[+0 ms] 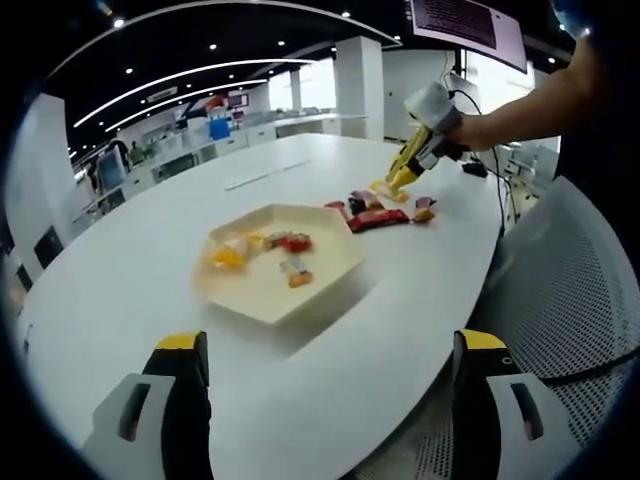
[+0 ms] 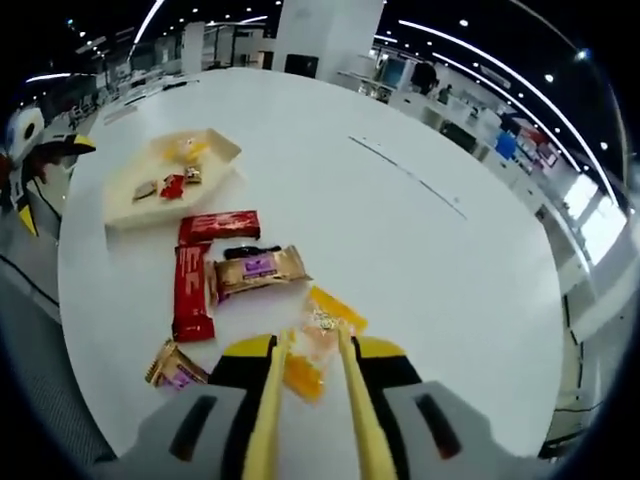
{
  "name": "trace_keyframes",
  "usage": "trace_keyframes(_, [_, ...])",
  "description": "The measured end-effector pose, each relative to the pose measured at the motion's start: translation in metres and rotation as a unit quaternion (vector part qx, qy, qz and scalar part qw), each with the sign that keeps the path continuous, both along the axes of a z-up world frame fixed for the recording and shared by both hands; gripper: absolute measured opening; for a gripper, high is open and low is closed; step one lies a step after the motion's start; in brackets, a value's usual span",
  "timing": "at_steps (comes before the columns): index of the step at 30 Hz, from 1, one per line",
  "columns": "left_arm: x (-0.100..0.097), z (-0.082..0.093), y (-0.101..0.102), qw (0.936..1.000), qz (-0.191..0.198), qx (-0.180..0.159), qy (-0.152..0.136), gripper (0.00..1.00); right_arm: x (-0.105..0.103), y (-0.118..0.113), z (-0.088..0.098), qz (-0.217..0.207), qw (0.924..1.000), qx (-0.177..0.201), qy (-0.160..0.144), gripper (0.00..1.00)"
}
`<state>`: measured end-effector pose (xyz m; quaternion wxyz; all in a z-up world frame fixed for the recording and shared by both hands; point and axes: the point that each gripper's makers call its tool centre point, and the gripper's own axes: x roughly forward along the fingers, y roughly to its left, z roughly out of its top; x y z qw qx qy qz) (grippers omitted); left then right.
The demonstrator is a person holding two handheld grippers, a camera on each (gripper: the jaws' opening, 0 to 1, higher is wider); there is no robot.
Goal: Place the target food into the container with the food tongs after gripping and lifting it, then release it inside without dropping or visibly crushing the food.
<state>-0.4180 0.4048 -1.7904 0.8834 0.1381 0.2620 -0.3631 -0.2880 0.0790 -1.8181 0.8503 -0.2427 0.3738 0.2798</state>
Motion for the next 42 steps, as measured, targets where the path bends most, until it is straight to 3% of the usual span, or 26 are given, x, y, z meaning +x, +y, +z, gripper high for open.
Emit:
trace_keyframes(7, [0.000,0.001,0.000,1.0000,0.001,-0.001,-0.001,0.98,0.004,-0.024,0.007,-0.015,0.9998,0.009,0.011,0.29])
trace_keyframes(10, [0.000,0.001,0.000,1.0000,-0.001,0.000,0.000,0.98,0.006,-0.018,0.010,0.000,0.9990,0.041,0.018,0.29])
trace_keyframes(13, [0.000,0.000,0.000,1.0000,-0.002,0.000,0.001,0.98,0.006,-0.012,0.011,0.012,0.9984,0.047,0.028,0.29])
trace_keyframes(25, [0.000,0.000,0.000,1.0000,0.000,-0.001,0.003,0.98,0.009,-0.013,-0.013,0.011,0.9961,0.039,0.079,0.30])
trace_keyframes(33, [-0.001,0.000,0.000,1.0000,0.000,-0.002,0.004,0.97,0.014,-0.015,-0.015,0.005,0.9964,0.029,0.079,0.28])
trace_keyframes(37, [0.000,0.000,0.000,1.0000,0.001,-0.002,0.004,0.97,0.018,-0.019,-0.012,0.035,0.9985,-0.016,0.040,0.23])
trace_keyframes(42, [0.000,0.000,0.000,1.0000,0.002,-0.003,0.005,0.97,0.019,-0.022,-0.011,0.008,0.9989,0.008,0.045,0.21])
